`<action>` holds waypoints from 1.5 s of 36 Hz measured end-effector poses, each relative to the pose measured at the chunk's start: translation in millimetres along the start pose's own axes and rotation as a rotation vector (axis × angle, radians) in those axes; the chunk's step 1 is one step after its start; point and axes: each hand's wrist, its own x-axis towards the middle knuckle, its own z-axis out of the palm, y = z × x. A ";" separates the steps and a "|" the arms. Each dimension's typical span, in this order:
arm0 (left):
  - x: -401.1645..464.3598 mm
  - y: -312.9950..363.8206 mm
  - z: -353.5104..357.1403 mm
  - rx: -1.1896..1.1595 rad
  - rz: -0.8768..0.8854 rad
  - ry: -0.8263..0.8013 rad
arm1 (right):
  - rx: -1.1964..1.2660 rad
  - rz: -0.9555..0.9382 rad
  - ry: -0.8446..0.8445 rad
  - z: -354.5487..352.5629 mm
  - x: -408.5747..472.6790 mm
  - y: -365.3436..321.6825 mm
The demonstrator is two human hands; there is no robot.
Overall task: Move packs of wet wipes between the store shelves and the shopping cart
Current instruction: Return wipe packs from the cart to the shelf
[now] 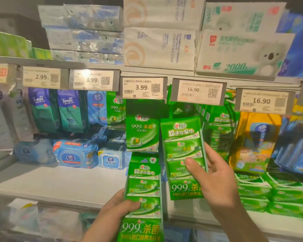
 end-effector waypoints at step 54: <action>11.3 -4.7 -0.8 -0.016 -0.048 0.090 | 0.017 0.325 0.182 14.4 40.1 40.9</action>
